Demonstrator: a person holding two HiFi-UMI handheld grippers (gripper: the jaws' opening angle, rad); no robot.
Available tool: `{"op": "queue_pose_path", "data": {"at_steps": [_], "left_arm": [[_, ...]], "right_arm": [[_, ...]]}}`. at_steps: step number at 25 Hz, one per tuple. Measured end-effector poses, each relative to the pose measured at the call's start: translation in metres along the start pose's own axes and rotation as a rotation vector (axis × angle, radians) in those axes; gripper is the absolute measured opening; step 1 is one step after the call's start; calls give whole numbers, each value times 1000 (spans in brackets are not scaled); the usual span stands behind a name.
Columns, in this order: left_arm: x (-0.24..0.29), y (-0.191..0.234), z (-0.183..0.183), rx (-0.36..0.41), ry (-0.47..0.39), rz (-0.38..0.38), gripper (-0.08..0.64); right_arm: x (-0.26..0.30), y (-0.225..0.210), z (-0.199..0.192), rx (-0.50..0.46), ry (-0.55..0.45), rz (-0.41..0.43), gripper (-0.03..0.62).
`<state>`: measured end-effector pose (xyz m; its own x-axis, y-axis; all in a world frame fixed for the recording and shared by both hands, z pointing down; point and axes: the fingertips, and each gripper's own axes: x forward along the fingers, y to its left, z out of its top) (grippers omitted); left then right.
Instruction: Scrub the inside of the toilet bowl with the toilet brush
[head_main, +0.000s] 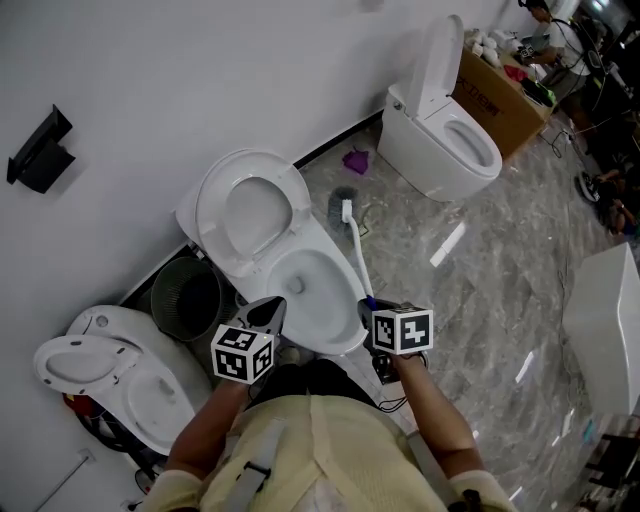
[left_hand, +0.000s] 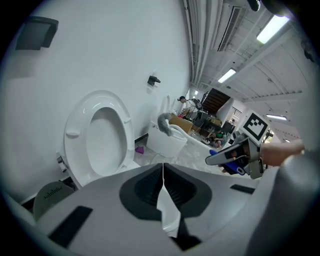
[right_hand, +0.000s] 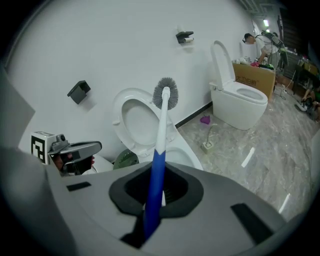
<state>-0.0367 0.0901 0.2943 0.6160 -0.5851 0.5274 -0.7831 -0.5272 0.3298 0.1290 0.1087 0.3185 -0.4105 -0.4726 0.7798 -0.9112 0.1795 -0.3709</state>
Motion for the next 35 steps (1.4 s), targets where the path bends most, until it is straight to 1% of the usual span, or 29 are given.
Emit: {"op": "queue_pose_path", "data": {"at_steps": [5,8,12,18,22,27,35], "left_arm": [[-2,-4,19,1,-20,-24,15],[-3,-4,25,-14,-25,-34,15],[-4,-2,30,-11,-22,-40,15],[-5,-1,33,-6,-20,-50,15],[-6,-4,38,10,-39,-79,15],[-8,-8,39,21,-43,-92,15],[-16,-17,39,43,-72,-140,15]], "right_arm": [[-10,8,23,-22,-55,4,32],[-13,11,33,-33,-79,2,32],[-17,15,42,-55,-107,-1,31],[-16,17,44,-39,-116,2,32],[-18,18,43,-37,-115,0,31],[-23,18,40,-38,-121,-3,31],[-29,26,39,-44,-139,16,32]]}}
